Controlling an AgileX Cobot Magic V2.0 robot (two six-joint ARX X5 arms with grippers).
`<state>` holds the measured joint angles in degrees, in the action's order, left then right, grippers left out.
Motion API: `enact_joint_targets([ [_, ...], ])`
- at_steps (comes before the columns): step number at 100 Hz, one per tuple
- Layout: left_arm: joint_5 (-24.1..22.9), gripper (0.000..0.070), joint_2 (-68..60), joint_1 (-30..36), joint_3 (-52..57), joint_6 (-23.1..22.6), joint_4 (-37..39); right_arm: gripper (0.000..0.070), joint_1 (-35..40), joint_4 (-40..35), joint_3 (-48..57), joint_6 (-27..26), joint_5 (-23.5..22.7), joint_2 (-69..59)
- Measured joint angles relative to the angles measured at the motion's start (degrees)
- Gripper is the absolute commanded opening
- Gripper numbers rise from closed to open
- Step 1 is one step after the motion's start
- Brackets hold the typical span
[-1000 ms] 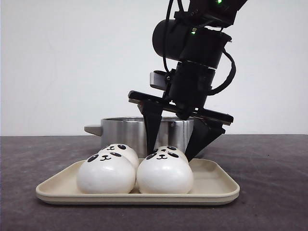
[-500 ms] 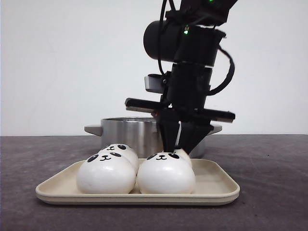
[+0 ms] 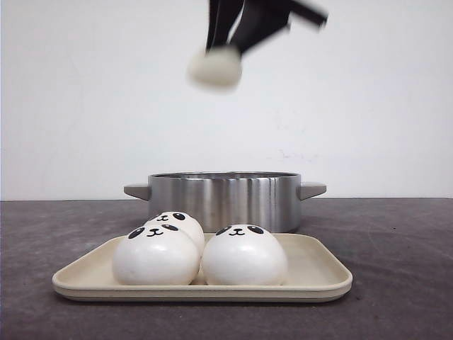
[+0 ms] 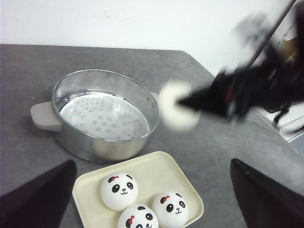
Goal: Steam buns
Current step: 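Carry the bun with the right gripper over the steel pot and lower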
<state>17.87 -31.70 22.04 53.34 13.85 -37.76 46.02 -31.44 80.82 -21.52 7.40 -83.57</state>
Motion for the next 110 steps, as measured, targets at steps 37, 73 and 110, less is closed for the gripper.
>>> enact_joint_targets([
  [37,-0.04,0.0628,0.00,0.26,0.00,0.00,0.00,0.0005,-8.22,-0.13,24.35,6.51,1.14,-8.61],
  [73,-1.20,0.0628,0.00,0.26,0.00,-0.04,-0.02,0.0006,-13.77,-3.91,32.44,6.73,-0.35,-26.25],
  [110,-1.31,0.0628,0.00,0.26,0.00,-0.83,-0.85,0.0006,-15.91,-4.02,32.44,6.32,-1.42,-40.26],
])
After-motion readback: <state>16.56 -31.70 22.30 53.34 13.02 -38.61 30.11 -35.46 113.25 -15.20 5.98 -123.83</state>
